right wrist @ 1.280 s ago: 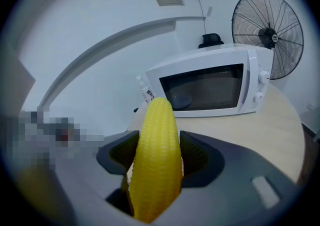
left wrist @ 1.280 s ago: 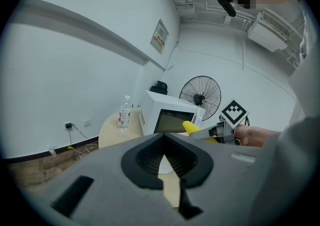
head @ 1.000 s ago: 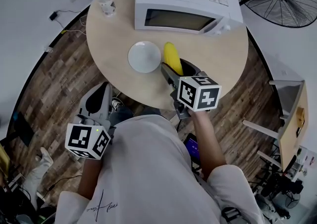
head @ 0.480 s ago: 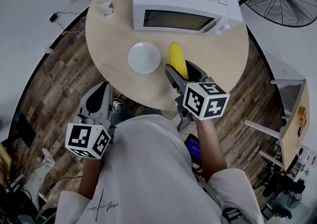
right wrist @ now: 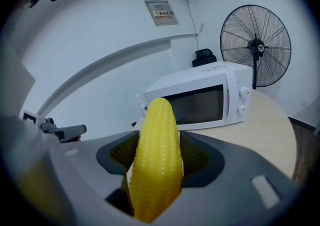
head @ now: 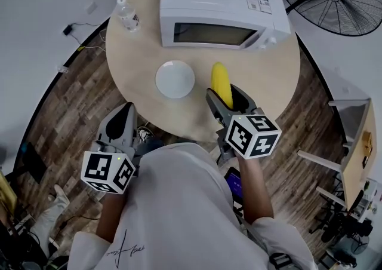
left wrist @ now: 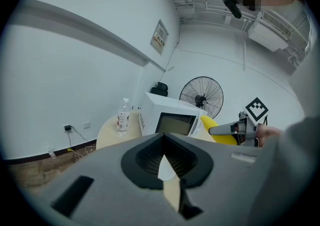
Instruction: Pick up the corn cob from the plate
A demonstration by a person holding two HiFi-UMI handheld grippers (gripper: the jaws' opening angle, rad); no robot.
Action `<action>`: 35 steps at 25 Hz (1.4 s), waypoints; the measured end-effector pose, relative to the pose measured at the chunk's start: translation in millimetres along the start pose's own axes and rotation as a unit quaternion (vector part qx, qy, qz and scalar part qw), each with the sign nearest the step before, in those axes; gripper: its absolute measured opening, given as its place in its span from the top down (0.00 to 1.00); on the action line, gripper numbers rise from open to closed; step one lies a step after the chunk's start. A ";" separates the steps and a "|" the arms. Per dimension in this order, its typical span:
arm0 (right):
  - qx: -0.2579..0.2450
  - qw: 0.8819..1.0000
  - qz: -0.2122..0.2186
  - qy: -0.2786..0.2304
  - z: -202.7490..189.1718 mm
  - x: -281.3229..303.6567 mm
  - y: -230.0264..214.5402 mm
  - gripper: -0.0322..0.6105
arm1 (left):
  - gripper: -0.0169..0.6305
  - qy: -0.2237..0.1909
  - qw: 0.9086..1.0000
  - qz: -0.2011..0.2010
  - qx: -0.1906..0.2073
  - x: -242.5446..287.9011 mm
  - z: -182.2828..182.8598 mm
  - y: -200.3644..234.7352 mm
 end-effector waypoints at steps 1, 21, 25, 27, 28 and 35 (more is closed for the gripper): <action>-0.001 1.000 -0.001 -0.003 0.9 -1.5 -0.6 0.53 | 0.98 -0.002 1.000 0.002 0.001 0.7 1.1 0.3; -0.042 0.997 0.015 -0.056 14.0 -28.1 -6.4 0.53 | 0.98 -0.010 1.000 0.001 -0.014 12.8 11.2 0.5; -0.043 0.997 0.025 -0.058 16.8 -30.3 -4.0 0.53 | 0.98 -0.013 0.999 -0.011 -0.030 12.9 14.2 -1.8; -0.037 0.997 0.028 -0.061 18.5 -30.4 -3.9 0.53 | 0.98 -0.013 0.999 -0.013 -0.029 13.2 14.8 -1.9; -0.035 0.997 0.029 -0.060 19.0 -30.6 -3.8 0.53 | 0.98 -0.011 0.999 -0.013 -0.028 12.9 14.5 -1.8; -0.039 0.997 0.029 -0.057 22.1 -31.0 -2.7 0.53 | 0.98 0.002 1.000 -0.006 -0.028 11.2 5.7 4.0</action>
Point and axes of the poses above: the fingertips, and each gripper's own axes: x forward along the fingers, y to its left, z out of its top, the point moved 5 cm from there along -x, backward along the fingers, and after that the axes turned 10 degrees about -y, right-handed, at the moved point
